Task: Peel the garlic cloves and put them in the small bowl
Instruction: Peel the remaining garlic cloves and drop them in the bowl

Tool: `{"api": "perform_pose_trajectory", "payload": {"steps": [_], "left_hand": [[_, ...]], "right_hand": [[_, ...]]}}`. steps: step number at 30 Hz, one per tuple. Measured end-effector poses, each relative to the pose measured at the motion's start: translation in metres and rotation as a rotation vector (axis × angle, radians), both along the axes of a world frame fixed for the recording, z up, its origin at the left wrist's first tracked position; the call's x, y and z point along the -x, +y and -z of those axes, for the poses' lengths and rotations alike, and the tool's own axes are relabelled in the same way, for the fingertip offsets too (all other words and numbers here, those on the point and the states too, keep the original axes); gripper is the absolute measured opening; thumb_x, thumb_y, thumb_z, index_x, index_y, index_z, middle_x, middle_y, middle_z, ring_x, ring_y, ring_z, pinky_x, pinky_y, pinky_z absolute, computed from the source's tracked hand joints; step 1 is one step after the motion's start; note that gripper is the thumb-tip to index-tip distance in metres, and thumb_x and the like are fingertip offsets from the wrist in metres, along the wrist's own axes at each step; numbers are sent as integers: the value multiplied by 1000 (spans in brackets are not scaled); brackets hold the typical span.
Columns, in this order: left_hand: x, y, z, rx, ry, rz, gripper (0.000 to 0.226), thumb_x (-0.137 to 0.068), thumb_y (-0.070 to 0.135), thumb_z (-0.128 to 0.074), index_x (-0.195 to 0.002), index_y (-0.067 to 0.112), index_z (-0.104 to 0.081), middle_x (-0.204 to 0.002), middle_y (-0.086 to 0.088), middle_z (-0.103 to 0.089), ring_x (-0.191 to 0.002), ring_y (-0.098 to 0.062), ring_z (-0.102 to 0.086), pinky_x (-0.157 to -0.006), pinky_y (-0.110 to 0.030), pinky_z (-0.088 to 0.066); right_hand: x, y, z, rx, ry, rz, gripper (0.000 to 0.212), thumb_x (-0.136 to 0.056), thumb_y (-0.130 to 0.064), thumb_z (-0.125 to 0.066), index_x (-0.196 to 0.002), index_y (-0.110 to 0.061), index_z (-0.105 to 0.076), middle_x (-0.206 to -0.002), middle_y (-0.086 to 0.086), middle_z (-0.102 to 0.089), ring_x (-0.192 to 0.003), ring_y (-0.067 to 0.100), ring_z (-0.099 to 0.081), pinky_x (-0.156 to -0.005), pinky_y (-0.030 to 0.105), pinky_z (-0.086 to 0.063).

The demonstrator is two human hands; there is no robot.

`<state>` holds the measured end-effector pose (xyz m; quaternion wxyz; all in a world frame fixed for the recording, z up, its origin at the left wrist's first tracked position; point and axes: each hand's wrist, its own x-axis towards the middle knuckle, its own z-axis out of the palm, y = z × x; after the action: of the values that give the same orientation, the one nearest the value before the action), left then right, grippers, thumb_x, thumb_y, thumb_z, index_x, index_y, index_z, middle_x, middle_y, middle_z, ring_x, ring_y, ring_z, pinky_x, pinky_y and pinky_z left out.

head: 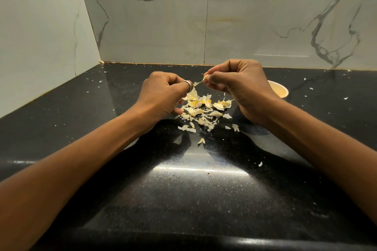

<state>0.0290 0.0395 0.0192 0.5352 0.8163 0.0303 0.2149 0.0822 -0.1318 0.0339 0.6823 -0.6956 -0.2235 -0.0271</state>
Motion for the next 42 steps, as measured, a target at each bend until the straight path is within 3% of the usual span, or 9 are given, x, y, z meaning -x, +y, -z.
{"api": "perform_pose_trajectory", "payload": {"steps": [5,10,14,17,31,36,42], "left_hand": [[0,0,0,-9,16,-19,18,-93,21,-66,-82,8,-70,-74,-4,-64,-52,-1,-63,-49,-26,-54],[-1,2,1,-23,2,-37,12,-86,20,-75,-80,11,-70,-82,-11,-69,-66,-13,-62,-49,-26,-54],[2,2,-1,-21,-38,24,11,-87,7,-71,-94,16,-73,-93,-9,-73,-72,-8,-65,-49,-23,-53],[5,-1,-2,-2,-36,86,13,-92,9,-65,-96,15,-75,-93,-7,-74,-72,-6,-64,-49,-23,-52],[6,-2,-3,40,11,66,11,-93,14,-65,-87,10,-74,-90,-12,-71,-76,-10,-63,-49,-22,-51],[7,-2,-4,58,24,92,13,-93,14,-64,-85,12,-74,-83,-6,-69,-72,-8,-62,-47,-22,-49],[7,-3,-5,141,39,128,13,-93,12,-64,-84,11,-73,-80,-4,-66,-64,-2,-59,-46,-21,-48]], "right_hand": [[0,-1,-2,-22,2,13,5,-84,8,-70,-84,3,-71,-92,21,-74,-86,23,-74,-83,32,-62],[0,0,-1,3,-8,3,5,-84,7,-70,-85,3,-71,-95,22,-74,-91,27,-74,-84,33,-62],[0,0,1,47,-41,5,5,-84,6,-71,-89,4,-72,-94,20,-74,-89,25,-74,-82,30,-62],[2,1,3,109,-97,4,6,-85,4,-72,-88,0,-73,-91,17,-75,-85,22,-74,-78,26,-61],[4,5,10,273,-291,32,9,-80,-11,-83,-87,-12,-78,-80,3,-76,-81,26,-73,-79,47,-61],[4,4,8,268,-281,-19,11,-85,-4,-77,-92,-11,-78,-83,6,-77,-81,23,-75,-79,37,-63],[4,2,3,183,-97,-150,13,-88,3,-71,-98,-2,-75,-86,12,-75,-73,14,-71,-66,21,-57]]}}
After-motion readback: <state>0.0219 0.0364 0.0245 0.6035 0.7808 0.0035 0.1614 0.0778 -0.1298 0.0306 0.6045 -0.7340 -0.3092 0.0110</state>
